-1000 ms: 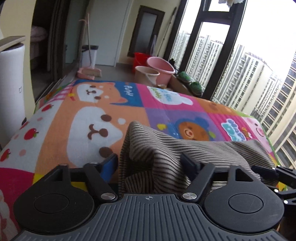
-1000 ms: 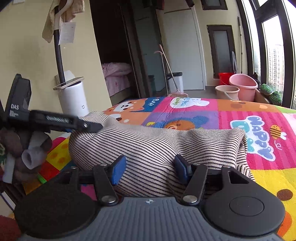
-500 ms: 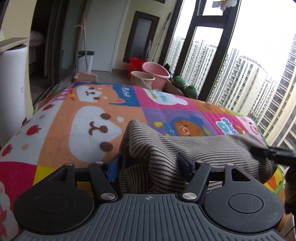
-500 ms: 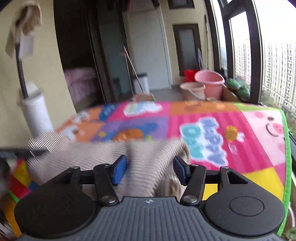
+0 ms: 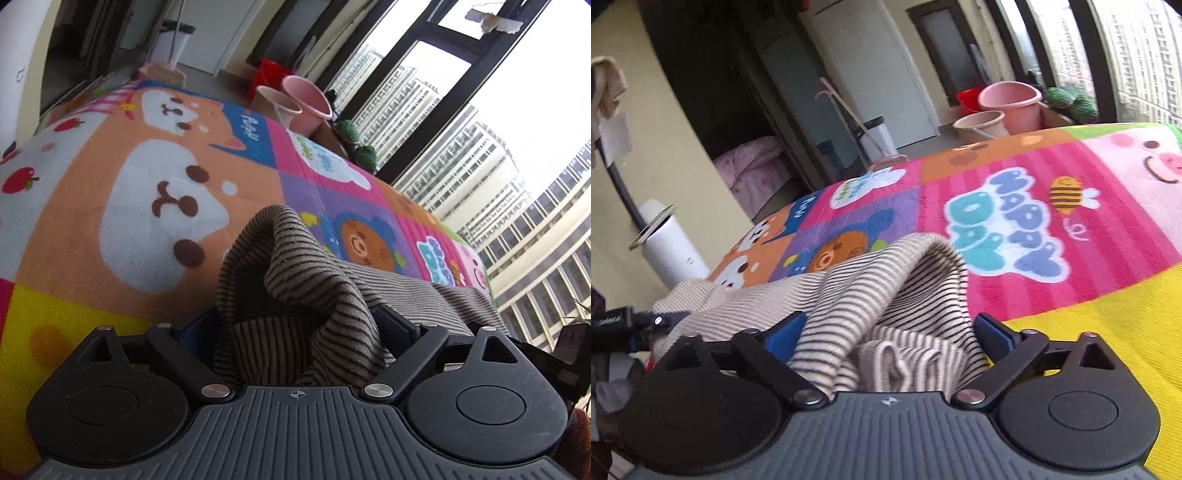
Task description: Fold clothes
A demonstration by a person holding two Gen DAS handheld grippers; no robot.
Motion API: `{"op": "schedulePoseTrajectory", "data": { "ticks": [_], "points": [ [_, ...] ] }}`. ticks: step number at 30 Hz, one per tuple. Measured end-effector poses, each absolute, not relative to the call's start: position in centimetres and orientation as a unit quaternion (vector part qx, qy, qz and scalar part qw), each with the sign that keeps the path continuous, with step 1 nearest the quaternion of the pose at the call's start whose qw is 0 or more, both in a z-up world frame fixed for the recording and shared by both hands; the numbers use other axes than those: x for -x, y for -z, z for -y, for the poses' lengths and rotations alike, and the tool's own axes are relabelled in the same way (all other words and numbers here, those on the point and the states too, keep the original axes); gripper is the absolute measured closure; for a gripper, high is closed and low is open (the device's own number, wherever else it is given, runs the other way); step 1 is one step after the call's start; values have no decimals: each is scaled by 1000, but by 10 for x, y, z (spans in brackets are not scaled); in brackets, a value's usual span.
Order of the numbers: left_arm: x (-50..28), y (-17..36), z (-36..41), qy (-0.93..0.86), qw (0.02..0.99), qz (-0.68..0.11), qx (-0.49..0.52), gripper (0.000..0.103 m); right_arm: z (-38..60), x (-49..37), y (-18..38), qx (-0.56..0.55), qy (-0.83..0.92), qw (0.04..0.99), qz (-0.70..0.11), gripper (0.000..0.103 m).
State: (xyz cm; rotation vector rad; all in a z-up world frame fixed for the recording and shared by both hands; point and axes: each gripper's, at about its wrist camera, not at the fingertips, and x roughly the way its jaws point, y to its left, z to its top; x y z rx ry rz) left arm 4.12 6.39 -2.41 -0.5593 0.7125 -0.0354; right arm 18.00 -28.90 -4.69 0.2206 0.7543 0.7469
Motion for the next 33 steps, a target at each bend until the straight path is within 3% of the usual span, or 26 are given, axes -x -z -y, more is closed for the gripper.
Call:
{"op": "schedulePoseTrajectory", "data": {
  "ticks": [2, 4, 5, 10, 19, 22, 25, 29, 33],
  "points": [
    [-40, 22, -60, 25, 903, -336, 265, 26, 287, -181, 46, -113, -367, 851, -359, 23],
    [-41, 18, -58, 29, 907, -330, 261, 34, 285, -186, 44, -127, -373, 845, -362, 41],
    [-43, 15, -56, 30, 909, -327, 257, 39, 284, -188, 42, -126, -373, 846, -361, 44],
    [-58, -2, -54, 29, 923, -308, 230, 48, 273, -204, 29, -109, -378, 855, -340, 54],
    [-121, 7, -65, -29, 942, -295, 160, 48, 244, -266, 38, -103, -347, 879, -311, 54],
    [-121, 7, -77, -37, 936, -294, 192, 40, 245, -273, 48, -122, -335, 881, -312, 49],
    [-103, -20, -81, -55, 948, -247, 193, 42, 248, -273, 49, -128, -333, 881, -310, 47],
    [-92, -47, -58, -2, 964, -186, 190, 27, 249, -277, 53, -139, -333, 877, -317, 44],
    [-117, -21, -28, 8, 960, -232, 159, 25, 251, -278, 53, -143, -328, 877, -319, 38]
  ]
}}
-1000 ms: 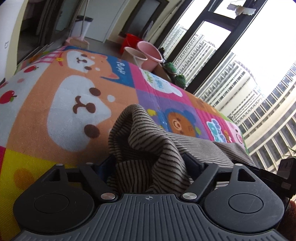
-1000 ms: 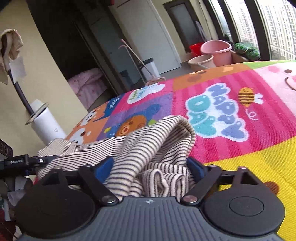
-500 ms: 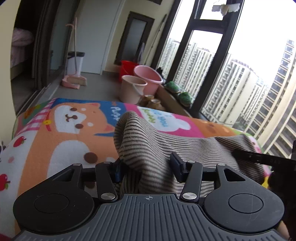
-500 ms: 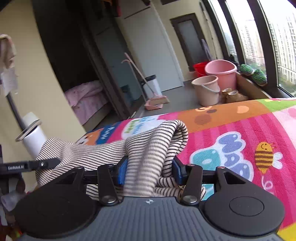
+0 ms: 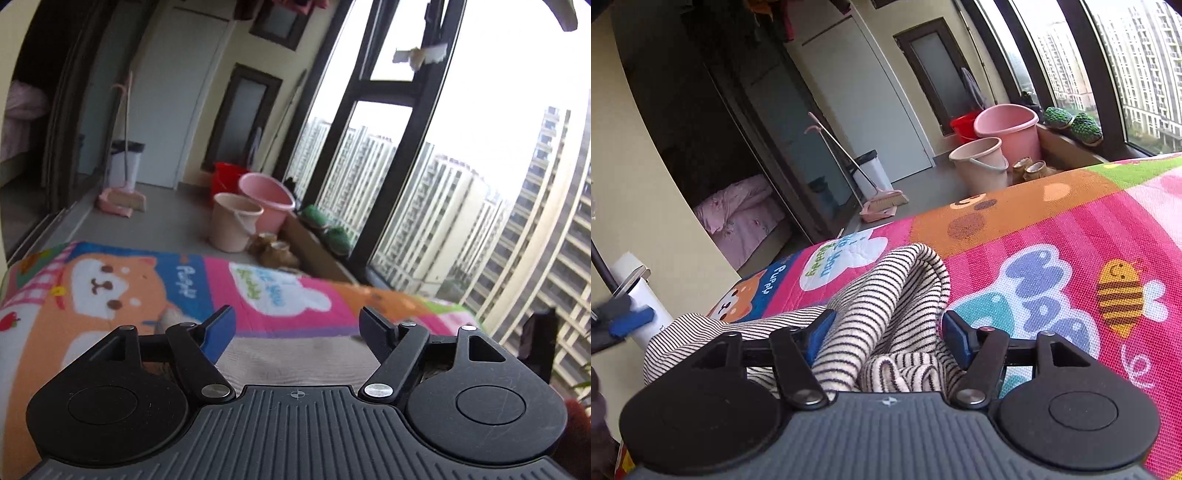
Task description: Fold clothes
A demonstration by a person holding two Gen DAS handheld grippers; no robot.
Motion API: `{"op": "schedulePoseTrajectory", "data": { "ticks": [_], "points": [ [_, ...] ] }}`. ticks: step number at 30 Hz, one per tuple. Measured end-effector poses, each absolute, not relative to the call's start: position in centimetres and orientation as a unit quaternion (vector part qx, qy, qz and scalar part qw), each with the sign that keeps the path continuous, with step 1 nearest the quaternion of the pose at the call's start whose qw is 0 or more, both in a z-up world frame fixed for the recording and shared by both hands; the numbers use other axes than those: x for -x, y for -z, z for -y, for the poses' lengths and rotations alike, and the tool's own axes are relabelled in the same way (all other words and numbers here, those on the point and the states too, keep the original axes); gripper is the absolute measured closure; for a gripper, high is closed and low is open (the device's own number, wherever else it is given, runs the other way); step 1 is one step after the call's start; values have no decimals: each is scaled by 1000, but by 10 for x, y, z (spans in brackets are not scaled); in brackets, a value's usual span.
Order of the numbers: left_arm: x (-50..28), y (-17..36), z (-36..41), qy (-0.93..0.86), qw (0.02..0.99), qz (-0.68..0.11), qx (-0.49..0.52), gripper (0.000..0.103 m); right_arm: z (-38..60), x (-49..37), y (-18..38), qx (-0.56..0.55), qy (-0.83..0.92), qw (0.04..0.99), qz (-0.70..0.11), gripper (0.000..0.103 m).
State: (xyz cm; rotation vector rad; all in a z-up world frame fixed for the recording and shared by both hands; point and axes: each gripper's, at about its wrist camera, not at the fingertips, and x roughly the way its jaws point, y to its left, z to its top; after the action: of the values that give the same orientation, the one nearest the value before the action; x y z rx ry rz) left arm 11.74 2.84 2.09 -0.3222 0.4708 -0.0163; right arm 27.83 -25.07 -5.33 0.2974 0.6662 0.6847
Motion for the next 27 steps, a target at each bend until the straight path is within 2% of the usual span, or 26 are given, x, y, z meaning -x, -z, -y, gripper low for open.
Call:
{"op": "schedulePoseTrajectory", "data": {
  "ticks": [3, 8, 14, 16, 17, 19, 20, 27],
  "points": [
    [-128, 7, -34, -18, 949, -265, 173, 26, 252, -279, 52, -139, -324, 880, -320, 34],
    [-122, 16, -41, -10, 951, -258, 172, 26, 251, -266, 40, -109, -307, 895, -306, 29],
    [-118, 21, -44, -7, 955, -244, 171, 25, 267, -231, 28, -153, -335, 880, -301, 26],
    [-118, 21, -45, -4, 954, -244, 173, 24, 266, -222, 29, -130, -331, 885, -301, 37],
    [-118, 21, -45, -4, 954, -244, 173, 24, 265, -219, 28, -118, -330, 888, -298, 39],
    [-118, 21, -45, -3, 954, -243, 174, 24, 264, -215, 22, -106, -329, 893, -289, 53],
    [-118, 21, -46, -3, 954, -243, 175, 23, 263, -215, 17, -101, -328, 896, -283, 56],
    [-115, 16, -45, -4, 954, -239, 183, 23, 259, -228, 24, -80, -324, 896, -293, 55]
  ]
}}
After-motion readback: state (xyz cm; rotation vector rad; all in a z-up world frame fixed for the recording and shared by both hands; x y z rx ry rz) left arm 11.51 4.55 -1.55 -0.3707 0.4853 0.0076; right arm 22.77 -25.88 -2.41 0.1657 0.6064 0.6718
